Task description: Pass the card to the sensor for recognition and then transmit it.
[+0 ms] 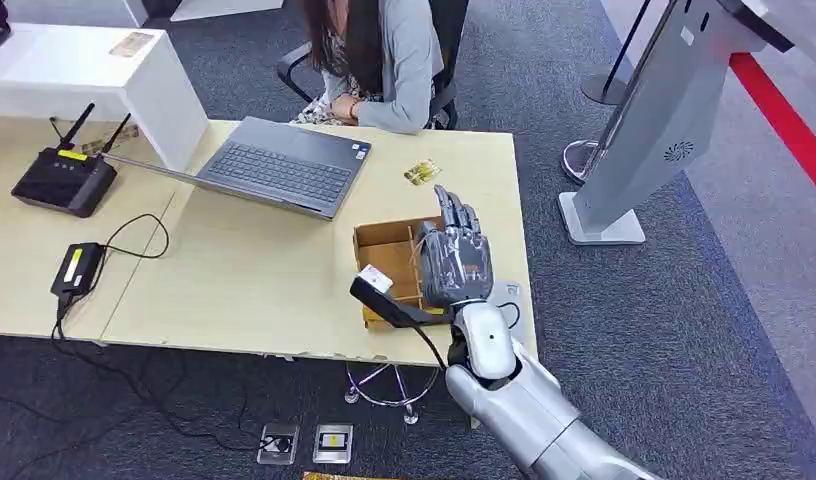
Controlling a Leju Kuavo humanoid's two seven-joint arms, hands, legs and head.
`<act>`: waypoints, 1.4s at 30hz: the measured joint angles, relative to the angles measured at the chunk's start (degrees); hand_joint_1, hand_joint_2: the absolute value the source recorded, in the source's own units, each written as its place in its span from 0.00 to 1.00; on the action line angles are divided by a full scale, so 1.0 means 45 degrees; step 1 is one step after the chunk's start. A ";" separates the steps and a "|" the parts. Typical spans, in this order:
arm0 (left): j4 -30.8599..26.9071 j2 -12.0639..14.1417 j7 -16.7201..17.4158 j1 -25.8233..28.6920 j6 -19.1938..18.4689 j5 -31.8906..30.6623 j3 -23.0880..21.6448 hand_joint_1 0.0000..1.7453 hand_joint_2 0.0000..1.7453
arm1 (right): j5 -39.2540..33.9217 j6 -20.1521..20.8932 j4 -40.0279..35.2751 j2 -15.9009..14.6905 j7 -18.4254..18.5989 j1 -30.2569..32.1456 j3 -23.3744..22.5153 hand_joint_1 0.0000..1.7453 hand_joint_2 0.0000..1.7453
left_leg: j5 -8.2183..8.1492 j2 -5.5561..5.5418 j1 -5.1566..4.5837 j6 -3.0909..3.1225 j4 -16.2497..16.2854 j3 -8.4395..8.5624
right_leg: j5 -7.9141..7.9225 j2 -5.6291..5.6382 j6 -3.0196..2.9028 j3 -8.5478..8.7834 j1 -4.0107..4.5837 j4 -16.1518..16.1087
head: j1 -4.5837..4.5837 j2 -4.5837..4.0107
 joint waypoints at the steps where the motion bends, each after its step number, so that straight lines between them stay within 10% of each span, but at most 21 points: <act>1: 0.0000 0.0000 -0.0010 0.0000 -0.0010 -0.0015 0.0000 0.00 0.00 | -0.0063 -0.0014 -0.0141 0.0000 -0.0107 -0.0052 0.0000 1.00 1.00 | 0.0000 0.0000 0.0000 0.0000 0.0000 0.0000 | 0.0000 0.0000 0.0000 0.0000 0.0000 0.0000 | -0.0005 -0.0005; 38: 0.0000 -0.0044 -0.0447 -0.0031 -0.0374 -0.0413 -0.0015 0.00 0.00 | -0.0962 -0.0194 0.3366 0.1408 -0.1102 -0.3622 0.0209 1.00 1.00 | 0.0008 -0.0006 0.0000 0.0004 -0.0001 -0.0010 | 0.0001 -0.0009 0.0000 0.0001 0.0000 0.0002 | -0.0005 -0.0005; 39: 0.0000 -0.0039 -0.0403 -0.0034 -0.0398 -0.0452 -0.0093 0.00 0.00 | -0.0962 -0.0209 0.3697 0.1462 -0.1112 -0.3648 0.0214 0.80 1.00 | 0.0008 -0.0006 0.0000 0.0004 0.0000 -0.0009 | 0.0001 -0.0007 0.0000 0.0000 0.0000 0.0003 | 0.0000 -0.0005; 40: 0.0000 -0.0034 -0.0330 -0.0033 -0.0447 -0.0486 -0.0224 0.00 0.00 | -0.0947 -0.0204 0.3853 0.1506 -0.1097 -0.3665 0.0219 0.00 0.00 | 0.0008 -0.0006 0.0000 0.0004 0.0000 -0.0010 | 0.0001 -0.0007 0.0000 -0.0001 0.0000 0.0002 | -0.0005 -0.0005; 42: 0.0000 -0.0029 -0.0320 -0.0033 -0.0491 -0.0515 -0.0325 0.00 0.00 | -0.0903 -0.0136 0.4197 0.1569 -0.1097 -0.3736 0.0369 0.00 0.00 | 0.0008 -0.0005 0.0000 0.0004 0.0000 -0.0010 | 0.0001 -0.0006 0.0000 -0.0001 0.0000 0.0003 | 0.0000 -0.0005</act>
